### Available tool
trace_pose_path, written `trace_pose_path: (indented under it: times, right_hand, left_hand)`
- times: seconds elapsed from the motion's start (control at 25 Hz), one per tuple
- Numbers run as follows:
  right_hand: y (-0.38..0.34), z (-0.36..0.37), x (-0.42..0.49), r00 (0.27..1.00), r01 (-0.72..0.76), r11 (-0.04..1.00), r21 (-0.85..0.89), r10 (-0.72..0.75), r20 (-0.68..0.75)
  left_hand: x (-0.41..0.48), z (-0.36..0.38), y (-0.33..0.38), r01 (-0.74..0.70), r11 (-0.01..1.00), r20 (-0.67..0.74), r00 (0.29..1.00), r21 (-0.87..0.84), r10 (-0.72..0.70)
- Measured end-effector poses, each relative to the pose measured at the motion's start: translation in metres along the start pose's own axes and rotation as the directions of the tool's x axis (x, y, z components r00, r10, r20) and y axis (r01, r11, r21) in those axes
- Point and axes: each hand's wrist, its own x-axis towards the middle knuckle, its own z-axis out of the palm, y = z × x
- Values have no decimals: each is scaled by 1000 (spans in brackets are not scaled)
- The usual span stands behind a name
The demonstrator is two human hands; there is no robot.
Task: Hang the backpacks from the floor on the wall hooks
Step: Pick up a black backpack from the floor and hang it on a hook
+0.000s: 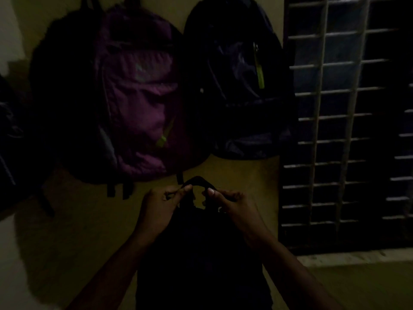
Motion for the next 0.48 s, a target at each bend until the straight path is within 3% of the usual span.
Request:
trace_pose_path:
  times: [0.16, 0.36, 0.48]
  right_hand:
    - [-44, -10, 72, 949, 266, 951, -159, -287, -129]
    - [-94, -24, 136, 854, 412, 874, -259, -469, -224]
    - [-120, -30, 171, 800, 480, 837, -263, -541, -261]
  left_hand:
    - [69, 13, 30, -173, 981, -227, 962, -82, 151]
    - [148, 25, 70, -248, 942, -320, 932, -227, 169]
    - [189, 28, 88, -297, 935, -405, 892, -192, 200]
